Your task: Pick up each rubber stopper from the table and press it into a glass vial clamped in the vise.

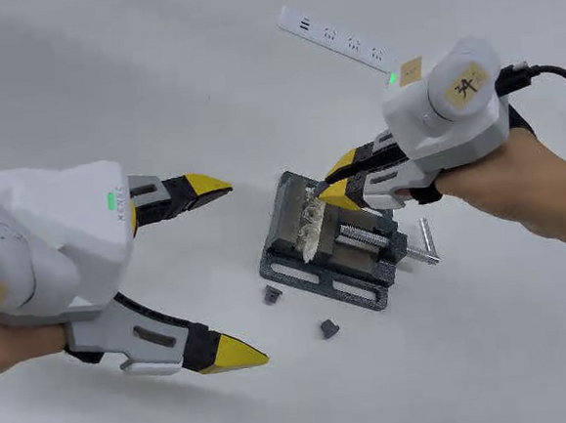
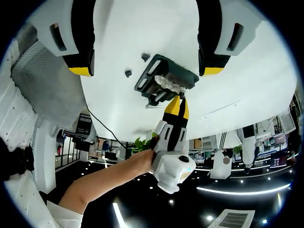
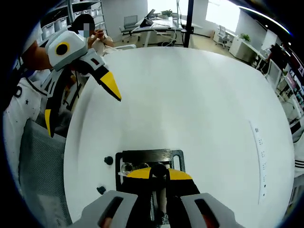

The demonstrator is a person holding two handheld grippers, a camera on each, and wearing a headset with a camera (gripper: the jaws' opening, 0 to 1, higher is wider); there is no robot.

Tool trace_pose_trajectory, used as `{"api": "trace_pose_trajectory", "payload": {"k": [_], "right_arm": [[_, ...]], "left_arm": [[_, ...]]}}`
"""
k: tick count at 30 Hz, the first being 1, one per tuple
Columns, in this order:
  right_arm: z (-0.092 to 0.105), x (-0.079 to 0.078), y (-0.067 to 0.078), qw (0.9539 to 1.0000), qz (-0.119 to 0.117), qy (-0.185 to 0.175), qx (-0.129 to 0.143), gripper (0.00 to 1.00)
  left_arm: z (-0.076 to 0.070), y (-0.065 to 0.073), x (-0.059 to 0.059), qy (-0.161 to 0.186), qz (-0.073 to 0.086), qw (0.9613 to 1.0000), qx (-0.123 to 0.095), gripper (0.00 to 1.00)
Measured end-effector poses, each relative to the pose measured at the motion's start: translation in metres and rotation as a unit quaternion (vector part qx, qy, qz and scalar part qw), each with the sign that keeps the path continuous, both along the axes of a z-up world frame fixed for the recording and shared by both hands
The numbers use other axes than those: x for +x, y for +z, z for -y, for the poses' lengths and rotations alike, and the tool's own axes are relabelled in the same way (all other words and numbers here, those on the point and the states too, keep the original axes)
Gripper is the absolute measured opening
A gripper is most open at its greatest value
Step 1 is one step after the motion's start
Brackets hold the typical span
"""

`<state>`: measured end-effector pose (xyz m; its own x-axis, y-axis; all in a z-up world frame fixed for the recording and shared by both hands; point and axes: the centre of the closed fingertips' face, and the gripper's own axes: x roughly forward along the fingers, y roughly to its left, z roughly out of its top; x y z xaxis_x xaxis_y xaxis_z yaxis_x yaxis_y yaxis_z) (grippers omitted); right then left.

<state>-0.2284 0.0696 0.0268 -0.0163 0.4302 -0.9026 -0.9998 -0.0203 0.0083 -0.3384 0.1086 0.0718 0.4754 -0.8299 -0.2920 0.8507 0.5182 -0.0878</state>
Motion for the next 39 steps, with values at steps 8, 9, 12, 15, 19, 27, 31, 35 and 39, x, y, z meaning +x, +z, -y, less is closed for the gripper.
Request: {"api": "trace_pose_trajectory", "payload": {"k": [8, 9, 12, 15, 19, 27, 31, 35, 39], "right_arm": [[-0.0016, -0.0019, -0.0013, 0.9995, 0.017, 0.021, -0.015, 0.05], [-0.0013, -0.0019, -0.0014, 0.9994, 0.019, 0.024, -0.017, 0.05], [-0.0008, -0.0013, -0.0015, 0.9991, 0.025, 0.03, -0.019, 0.05], [-0.001, -0.0008, -0.0014, 0.9993, 0.024, 0.025, -0.017, 0.05], [-0.0009, -0.0001, -0.002, 0.9992, 0.031, 0.019, -0.016, 0.05], [-0.0019, -0.0012, -0.0025, 0.9977, 0.051, 0.03, -0.032, 0.05], [-0.0012, -0.0009, -0.002, 0.9972, 0.054, 0.034, -0.038, 0.05], [-0.0018, -0.0016, -0.0018, 0.9971, 0.054, 0.038, -0.037, 0.05], [-0.0017, -0.0013, -0.0019, 0.9975, 0.052, 0.036, -0.033, 0.06]], "left_arm": [[0.0008, -0.0002, -0.0003, -0.001, -0.001, 1.0, -0.001, 0.89], [0.0008, -0.0005, -0.0007, -0.002, -0.002, 1.0, -0.001, 0.89], [0.0008, -0.0014, -0.0016, -0.002, -0.002, 1.0, 0.0, 0.89], [0.0011, -0.0012, -0.0021, -0.002, -0.003, 1.0, -0.002, 0.89], [0.0016, -0.0005, -0.0024, -0.002, -0.003, 1.0, -0.003, 0.88], [0.0002, -0.0011, -0.0027, 0.0, -0.003, 1.0, -0.002, 0.88], [0.0006, -0.0018, -0.0032, 0.0, -0.004, 1.0, -0.003, 0.88], [0.0016, -0.0008, -0.0032, -0.001, -0.004, 1.0, -0.004, 0.88], [0.0012, -0.0004, -0.002, -0.001, -0.004, 1.0, -0.003, 0.88]]}}
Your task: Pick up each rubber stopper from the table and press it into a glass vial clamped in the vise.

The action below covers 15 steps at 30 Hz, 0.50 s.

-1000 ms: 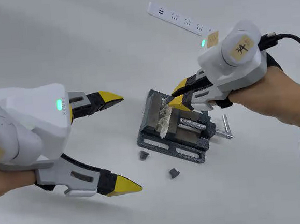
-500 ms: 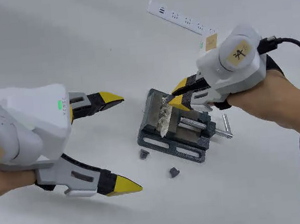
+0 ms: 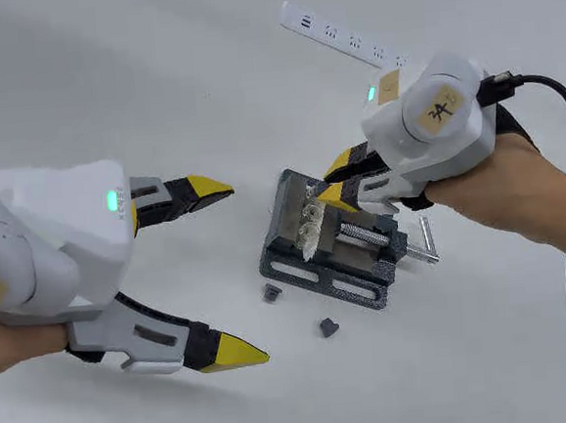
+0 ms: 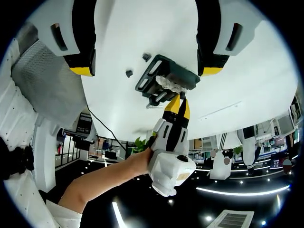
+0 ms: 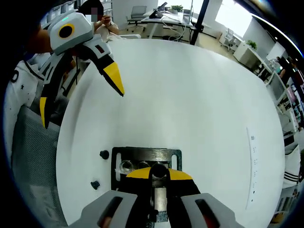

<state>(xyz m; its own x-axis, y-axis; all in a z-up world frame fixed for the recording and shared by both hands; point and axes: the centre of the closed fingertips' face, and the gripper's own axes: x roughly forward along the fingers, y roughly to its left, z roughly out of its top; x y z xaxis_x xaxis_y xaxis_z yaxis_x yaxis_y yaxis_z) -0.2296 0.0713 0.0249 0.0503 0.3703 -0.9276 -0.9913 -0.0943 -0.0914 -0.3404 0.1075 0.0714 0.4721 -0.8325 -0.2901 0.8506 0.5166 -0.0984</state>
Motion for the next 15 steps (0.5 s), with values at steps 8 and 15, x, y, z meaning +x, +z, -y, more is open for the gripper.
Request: {"api": "trace_pose_trajectory", "payload": {"k": [8, 15], "right_arm": [[0.0, -0.001, 0.001, 1.0, -0.002, 0.003, 0.004, 0.07], [-0.005, -0.001, 0.013, 0.9995, -0.011, -0.006, 0.027, 0.09]], "left_arm": [[0.0, -0.001, 0.0, 0.0, 0.0, 1.0, 0.0, 0.87], [-0.002, -0.002, 0.0, 0.001, -0.002, 1.0, 0.001, 0.87]]}}
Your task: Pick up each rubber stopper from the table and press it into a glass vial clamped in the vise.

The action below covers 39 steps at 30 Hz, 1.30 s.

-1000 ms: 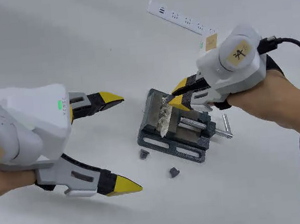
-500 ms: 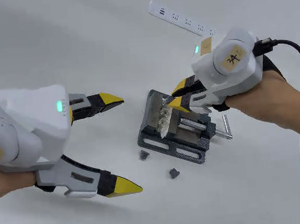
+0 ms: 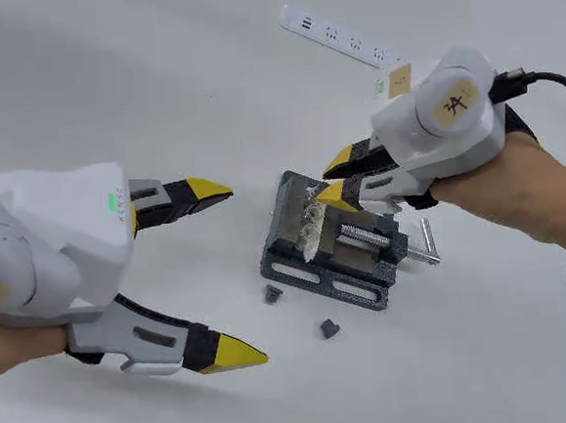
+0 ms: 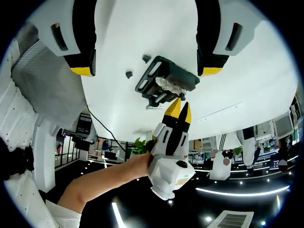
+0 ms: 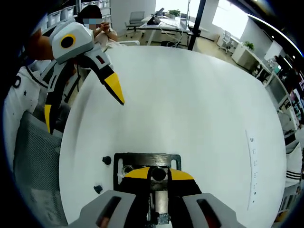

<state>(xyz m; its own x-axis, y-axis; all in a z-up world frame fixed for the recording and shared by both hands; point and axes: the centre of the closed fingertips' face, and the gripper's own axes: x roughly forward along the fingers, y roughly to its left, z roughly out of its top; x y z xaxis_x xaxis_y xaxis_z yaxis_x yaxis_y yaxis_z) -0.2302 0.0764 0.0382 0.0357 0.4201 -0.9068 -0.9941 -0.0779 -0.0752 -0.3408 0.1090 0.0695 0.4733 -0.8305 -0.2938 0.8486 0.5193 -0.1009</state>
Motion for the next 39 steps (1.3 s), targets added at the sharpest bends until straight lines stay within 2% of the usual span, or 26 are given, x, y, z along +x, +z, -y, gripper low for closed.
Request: {"api": "trace_pose_trajectory", "payload": {"k": [6, 12, 35, 39], "right_arm": [[0.004, 0.002, 0.006, 1.0, 0.003, 0.002, 0.005, 0.04], [0.01, 0.0, 0.002, 1.0, -0.001, 0.007, -0.005, 0.02], [0.005, 0.0, -0.009, 0.9998, -0.015, 0.009, -0.007, 0.0], [0.004, -0.001, -0.01, 0.9997, -0.013, 0.012, -0.017, 0.0]], "left_arm": [[0.0, 0.001, 0.0, 0.001, 0.001, 1.0, 0.0, 0.87], [0.001, 0.0, -0.001, -0.001, 0.0, 1.0, 0.0, 0.87], [0.0, -0.002, -0.001, -0.002, -0.004, 1.0, -0.001, 0.85], [0.0, -0.002, 0.001, -0.003, -0.003, 1.0, -0.002, 0.85]]}}
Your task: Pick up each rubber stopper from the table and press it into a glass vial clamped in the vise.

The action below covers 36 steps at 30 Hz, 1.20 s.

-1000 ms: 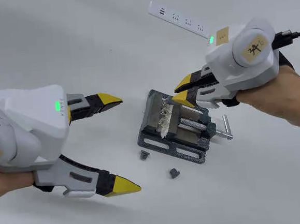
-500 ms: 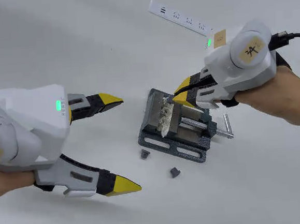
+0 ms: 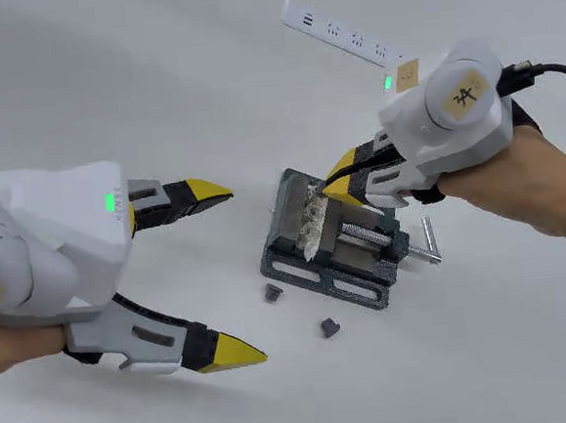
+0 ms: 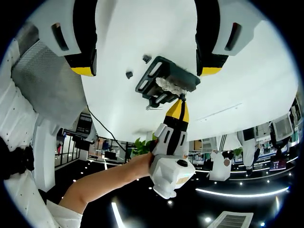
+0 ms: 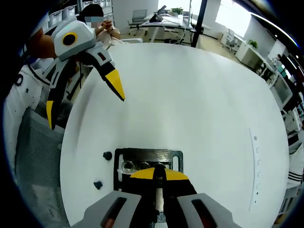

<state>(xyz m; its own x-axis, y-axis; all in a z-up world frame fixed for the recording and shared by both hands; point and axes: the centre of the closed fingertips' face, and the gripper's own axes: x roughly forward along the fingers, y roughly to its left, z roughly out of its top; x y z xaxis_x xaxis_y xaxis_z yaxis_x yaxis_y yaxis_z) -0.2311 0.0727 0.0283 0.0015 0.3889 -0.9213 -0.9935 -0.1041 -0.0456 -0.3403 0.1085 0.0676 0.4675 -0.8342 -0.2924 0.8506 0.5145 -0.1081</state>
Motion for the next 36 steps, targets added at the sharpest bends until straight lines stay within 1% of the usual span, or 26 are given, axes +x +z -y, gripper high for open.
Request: {"api": "trace_pose_trajectory", "payload": {"k": [2, 4, 8, 23, 27, 31, 35, 36], "right_arm": [[0.0003, 0.0001, 0.0001, 1.0, 0.0, 0.004, -0.004, 0.0], [0.0004, 0.0007, 0.0001, 1.0, -0.005, -0.002, -0.005, 0.0], [0.0009, -0.0006, -0.0008, 0.9999, -0.001, 0.002, -0.012, 0.0], [0.0003, 0.0002, -0.0024, 0.9993, -0.01, 0.006, -0.037, 0.0], [0.0005, -0.0013, -0.0025, 0.9988, -0.006, 0.018, -0.045, 0.0], [0.0003, -0.0002, -0.0025, 0.9986, -0.009, 0.016, -0.05, 0.0], [-0.001, -0.0014, -0.0029, 0.998, -0.006, 0.027, -0.056, 0.0], [-0.001, -0.0008, -0.003, 0.998, -0.008, 0.026, -0.058, 0.0]], "left_arm": [[0.0005, 0.0003, 0.0007, 0.0, 0.0, 1.0, -0.001, 0.85], [0.0012, 0.0001, 0.001, -0.001, 0.0, 1.0, -0.001, 0.85], [0.0023, 0.0007, 0.0014, -0.001, 0.002, 1.0, -0.004, 0.85], [0.0021, 0.0015, 0.0028, 0.002, 0.004, 1.0, -0.008, 0.85], [0.0021, 0.0018, 0.0032, 0.002, 0.005, 0.9999, -0.009, 0.84], [0.0015, 0.0034, 0.0042, 0.004, 0.007, 0.9999, -0.012, 0.84], [0.0006, 0.0029, 0.0044, 0.005, 0.007, 0.9999, -0.011, 0.83], [0.0004, 0.0032, 0.0044, 0.005, 0.007, 0.9999, -0.011, 0.83]]}}
